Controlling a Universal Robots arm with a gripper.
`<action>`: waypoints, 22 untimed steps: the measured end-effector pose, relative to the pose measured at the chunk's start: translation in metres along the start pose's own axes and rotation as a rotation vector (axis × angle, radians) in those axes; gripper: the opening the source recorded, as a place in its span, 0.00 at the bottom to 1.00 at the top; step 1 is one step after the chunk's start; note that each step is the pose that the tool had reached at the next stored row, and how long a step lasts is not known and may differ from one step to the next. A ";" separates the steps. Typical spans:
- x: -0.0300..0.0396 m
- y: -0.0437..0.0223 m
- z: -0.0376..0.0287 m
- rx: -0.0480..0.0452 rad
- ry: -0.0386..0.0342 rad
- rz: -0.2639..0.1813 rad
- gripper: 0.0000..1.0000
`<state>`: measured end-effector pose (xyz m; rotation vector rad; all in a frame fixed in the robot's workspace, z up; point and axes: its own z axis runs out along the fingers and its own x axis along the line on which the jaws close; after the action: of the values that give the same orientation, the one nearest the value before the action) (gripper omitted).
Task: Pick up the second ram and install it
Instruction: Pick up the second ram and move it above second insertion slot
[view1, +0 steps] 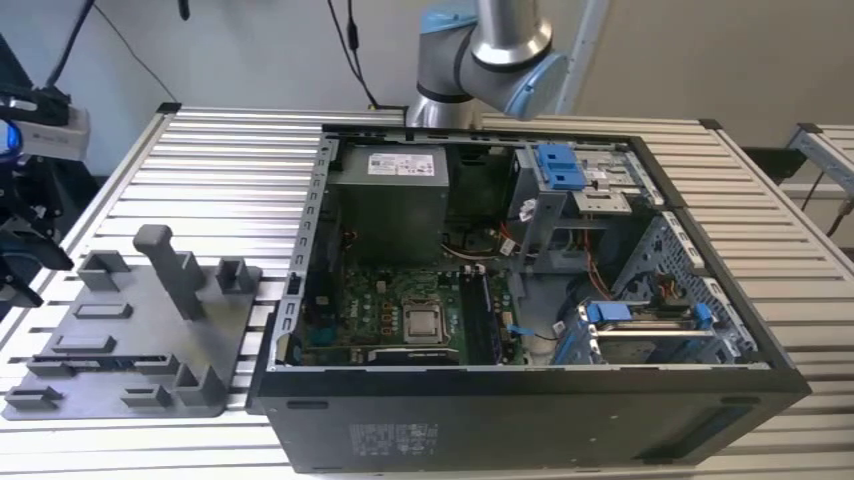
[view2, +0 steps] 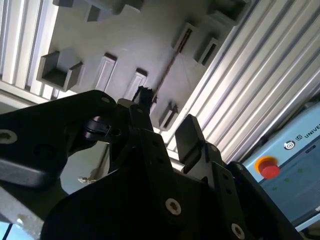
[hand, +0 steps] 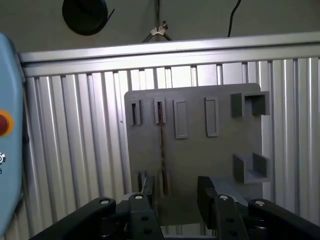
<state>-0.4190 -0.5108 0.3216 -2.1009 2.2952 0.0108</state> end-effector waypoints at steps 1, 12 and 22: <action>0.0004 -0.0001 0.0019 0.0000 -0.0001 -0.003 0.48; 0.0019 0.0002 0.0204 0.0009 -0.0011 -0.054 0.48; 0.0020 0.0024 0.0384 0.0006 -0.0012 -0.064 0.48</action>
<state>-0.4209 -0.5116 0.2831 -2.1717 2.2263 0.0099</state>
